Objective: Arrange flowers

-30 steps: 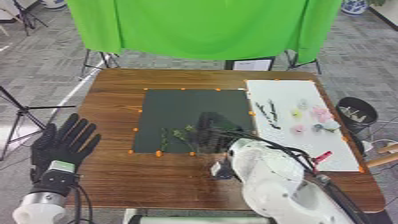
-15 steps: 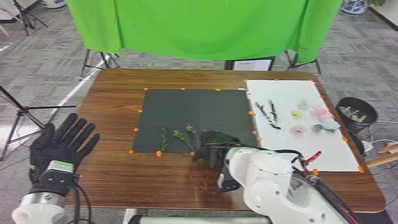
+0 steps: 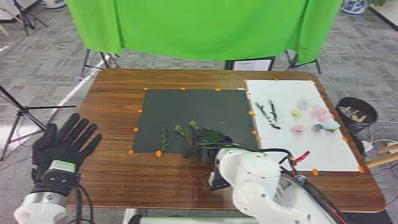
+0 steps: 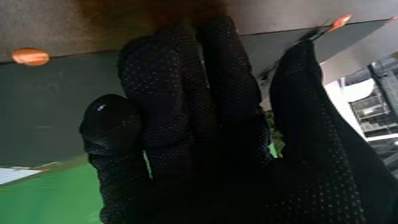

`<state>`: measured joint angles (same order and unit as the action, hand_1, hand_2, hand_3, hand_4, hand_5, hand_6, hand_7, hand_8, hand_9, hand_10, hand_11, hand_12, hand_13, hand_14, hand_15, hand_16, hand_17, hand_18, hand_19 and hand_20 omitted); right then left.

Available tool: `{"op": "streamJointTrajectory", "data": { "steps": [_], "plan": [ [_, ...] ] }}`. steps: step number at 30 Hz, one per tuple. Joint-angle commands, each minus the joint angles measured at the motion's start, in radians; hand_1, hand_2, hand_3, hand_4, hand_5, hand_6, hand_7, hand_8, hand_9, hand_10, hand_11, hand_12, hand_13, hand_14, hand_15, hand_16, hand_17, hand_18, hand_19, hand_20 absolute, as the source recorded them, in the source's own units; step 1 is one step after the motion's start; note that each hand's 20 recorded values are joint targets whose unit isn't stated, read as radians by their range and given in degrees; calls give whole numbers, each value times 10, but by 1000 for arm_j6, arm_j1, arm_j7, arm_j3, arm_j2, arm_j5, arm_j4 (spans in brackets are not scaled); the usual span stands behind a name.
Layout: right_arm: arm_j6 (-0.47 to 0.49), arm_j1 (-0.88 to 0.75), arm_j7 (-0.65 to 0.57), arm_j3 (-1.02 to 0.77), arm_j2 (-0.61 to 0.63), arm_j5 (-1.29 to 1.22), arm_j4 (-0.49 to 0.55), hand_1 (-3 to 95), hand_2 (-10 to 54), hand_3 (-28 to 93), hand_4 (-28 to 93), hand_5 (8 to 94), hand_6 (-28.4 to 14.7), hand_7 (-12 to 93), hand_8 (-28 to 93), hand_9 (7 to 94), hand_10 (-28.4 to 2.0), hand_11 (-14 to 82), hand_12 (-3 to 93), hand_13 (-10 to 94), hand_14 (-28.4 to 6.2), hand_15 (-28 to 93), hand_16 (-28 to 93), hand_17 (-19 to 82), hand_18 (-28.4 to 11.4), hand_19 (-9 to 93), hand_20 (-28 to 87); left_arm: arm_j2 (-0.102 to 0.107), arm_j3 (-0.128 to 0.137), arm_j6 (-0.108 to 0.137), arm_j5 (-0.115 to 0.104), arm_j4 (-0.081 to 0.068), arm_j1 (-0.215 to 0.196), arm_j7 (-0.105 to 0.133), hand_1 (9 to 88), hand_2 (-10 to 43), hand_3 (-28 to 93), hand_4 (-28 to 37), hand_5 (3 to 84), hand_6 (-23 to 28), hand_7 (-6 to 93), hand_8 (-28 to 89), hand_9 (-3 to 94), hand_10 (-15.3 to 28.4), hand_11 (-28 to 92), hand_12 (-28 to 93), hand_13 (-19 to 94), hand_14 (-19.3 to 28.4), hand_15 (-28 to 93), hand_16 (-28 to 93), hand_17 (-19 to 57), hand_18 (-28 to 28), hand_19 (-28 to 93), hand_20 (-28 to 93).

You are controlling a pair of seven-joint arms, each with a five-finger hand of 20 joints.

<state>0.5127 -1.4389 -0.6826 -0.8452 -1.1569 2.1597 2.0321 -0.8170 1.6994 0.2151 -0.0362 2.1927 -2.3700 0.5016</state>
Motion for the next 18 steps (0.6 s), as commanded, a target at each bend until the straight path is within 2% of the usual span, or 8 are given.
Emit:
{"op": "streamJointTrajectory", "data": {
  "steps": [1,6,10,11,12,16,18],
  "plan": [
    [10,-17,-26,-31,20,-64,38,265,143,730,-151,760,-52,204,-90,737,-192,180,209,727,-144,606,312,454,-238,932,356,-14,14,-4,-3,2,-24,0,278,132,722,-283,442,83,122,-82,373,145,199,107,266,154,347,-66,-64,141,346,100],
    [-79,-33,-31,-94,50,-115,97,261,139,731,-149,766,-46,253,-84,734,-195,183,209,726,-143,606,308,453,-238,932,355,-20,8,-12,-2,0,-22,4,278,132,722,-283,442,83,122,-82,373,146,199,107,266,155,347,-66,-64,141,347,100],
    [-224,-38,-45,-144,87,-121,110,253,129,737,-144,773,-46,343,-79,765,-189,221,224,743,-140,613,305,466,-237,932,366,-20,13,-15,0,0,-31,10,278,132,723,-283,442,84,122,-82,373,146,199,107,266,154,347,-65,-64,141,347,100],
    [-238,-41,-44,-165,87,-139,110,250,125,736,-144,773,-46,350,-79,769,-189,228,227,745,-139,615,305,469,-236,932,369,-21,14,-9,-2,2,-33,12,278,132,723,-283,442,84,122,-82,373,146,199,107,266,154,347,-65,-64,141,347,100],
    [-250,-39,-50,-181,92,-151,114,248,122,737,-144,773,-47,354,-81,770,-189,230,229,746,-139,615,305,470,-236,932,372,-19,13,-12,-6,2,-35,16,278,132,723,-283,442,83,122,-82,373,147,199,107,266,154,348,-65,-64,141,347,99],
    [-314,-38,-96,-217,138,-66,114,247,101,730,-147,748,-50,344,-89,759,-191,227,229,744,-139,616,307,470,-235,932,375,-24,5,-15,-3,0,-25,11,278,132,722,-283,442,84,122,-82,372,147,197,106,265,155,346,-66,-64,141,347,99],
    [-309,-40,-147,-248,156,-48,100,255,83,727,-153,732,-54,273,-100,739,-197,209,220,732,-141,615,307,461,-234,932,366,-20,6,-14,-3,0,-25,13,278,132,722,-283,442,83,122,-82,372,147,197,107,265,155,347,-66,-64,141,347,99]
  ]
}}
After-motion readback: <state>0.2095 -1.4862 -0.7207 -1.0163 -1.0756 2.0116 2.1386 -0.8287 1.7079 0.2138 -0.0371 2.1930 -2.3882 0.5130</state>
